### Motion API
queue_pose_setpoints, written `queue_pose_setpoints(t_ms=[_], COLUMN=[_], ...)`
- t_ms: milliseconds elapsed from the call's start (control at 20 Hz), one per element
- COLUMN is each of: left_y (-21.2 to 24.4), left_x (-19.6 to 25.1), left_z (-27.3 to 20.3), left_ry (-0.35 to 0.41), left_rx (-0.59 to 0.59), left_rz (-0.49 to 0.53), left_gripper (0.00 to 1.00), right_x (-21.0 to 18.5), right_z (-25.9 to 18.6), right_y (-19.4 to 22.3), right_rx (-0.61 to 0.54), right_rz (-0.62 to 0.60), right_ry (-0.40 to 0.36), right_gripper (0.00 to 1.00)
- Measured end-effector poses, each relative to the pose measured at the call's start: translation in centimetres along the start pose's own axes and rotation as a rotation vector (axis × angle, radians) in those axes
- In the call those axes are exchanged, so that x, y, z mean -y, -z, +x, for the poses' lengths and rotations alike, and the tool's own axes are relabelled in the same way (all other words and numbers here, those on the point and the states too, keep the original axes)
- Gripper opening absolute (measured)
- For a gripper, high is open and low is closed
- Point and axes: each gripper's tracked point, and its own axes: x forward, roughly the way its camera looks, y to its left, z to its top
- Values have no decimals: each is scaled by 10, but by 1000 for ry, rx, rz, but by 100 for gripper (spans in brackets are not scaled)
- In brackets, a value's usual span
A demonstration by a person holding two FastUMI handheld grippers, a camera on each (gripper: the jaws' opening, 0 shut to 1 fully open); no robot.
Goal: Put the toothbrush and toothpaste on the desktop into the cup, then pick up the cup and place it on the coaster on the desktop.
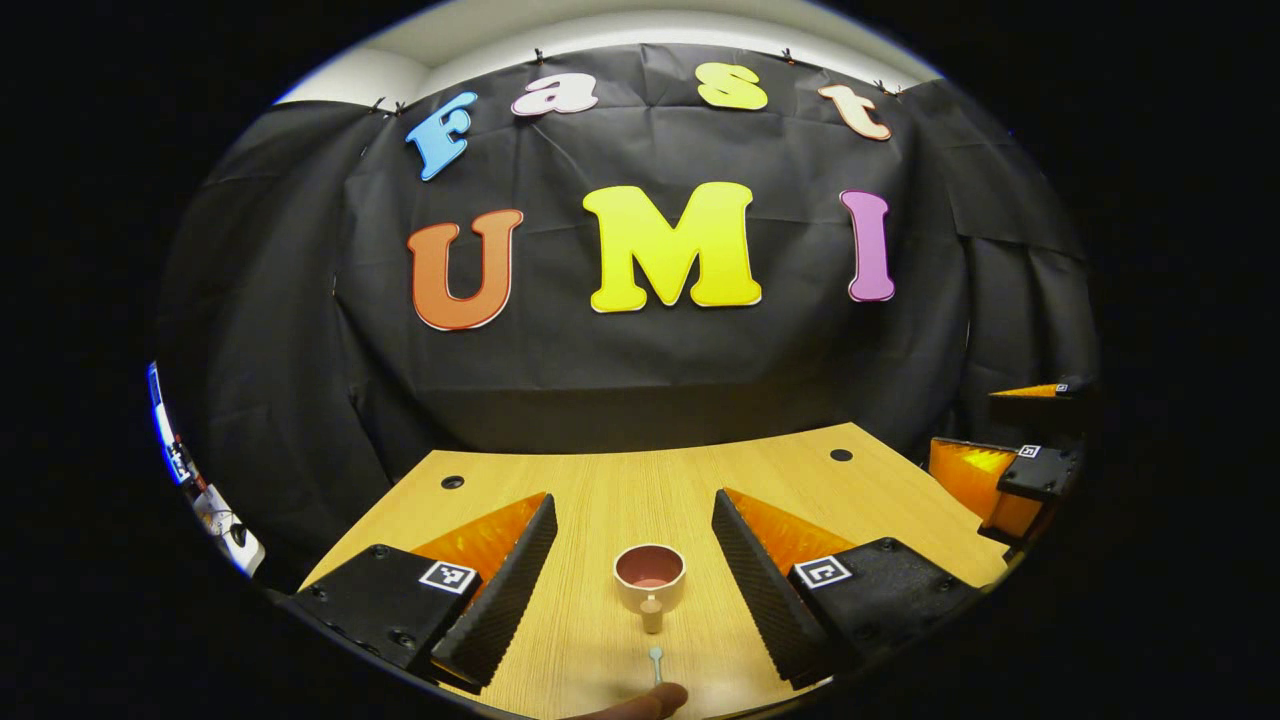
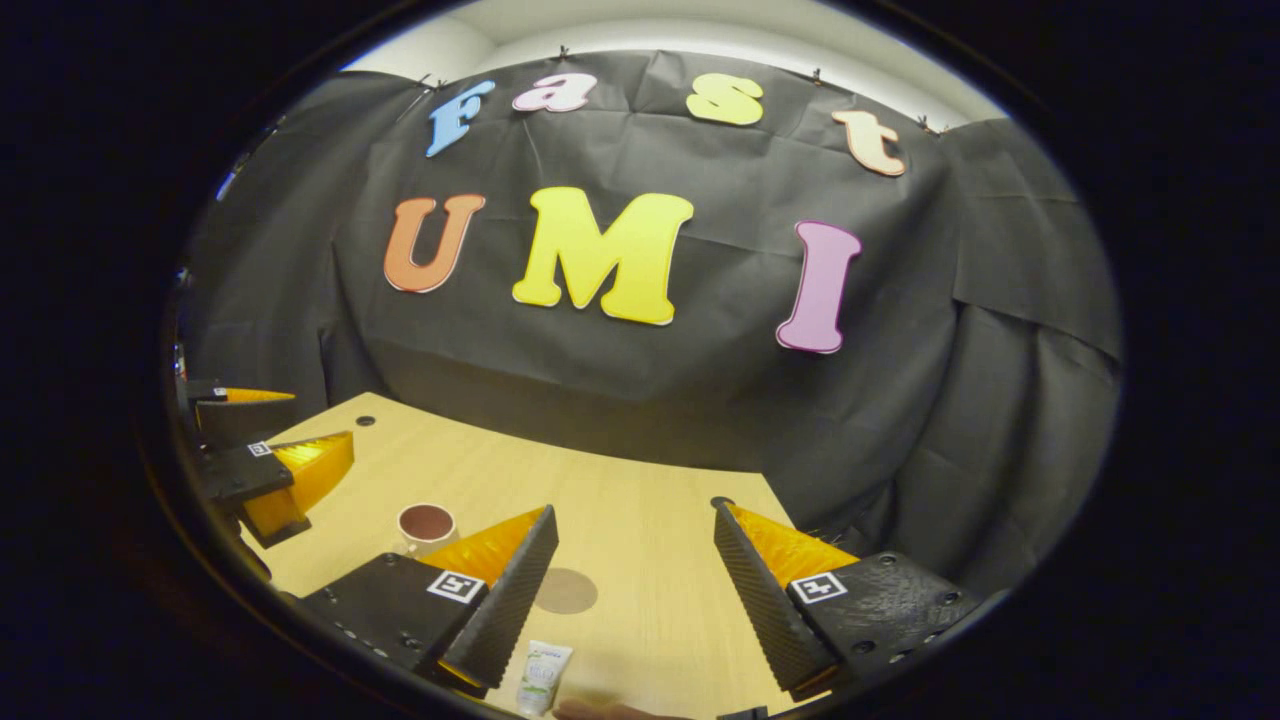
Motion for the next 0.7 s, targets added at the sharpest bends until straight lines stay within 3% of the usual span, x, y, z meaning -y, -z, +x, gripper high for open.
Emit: queue_pose_setpoints(t_ms=[300,450,500,700], left_y=[11,37,50,108], left_x=[7,8,10,20], left_z=[9,10,9,-1], left_ry=[21,27,30,62], left_rx=[-28,-109,-146,-296], left_rz=[-13,-41,-50,-77], left_gripper=[99,99,99,100], right_x=[0,-3,-4,-10], right_z=[11,14,15,12], right_y=[9,18,22,46], right_rx=[-30,-60,-70,-122], right_rz=[0,-10,-15,-30], right_ry=[4,-2,-3,-5], right_gripper=[97,92,97,95])
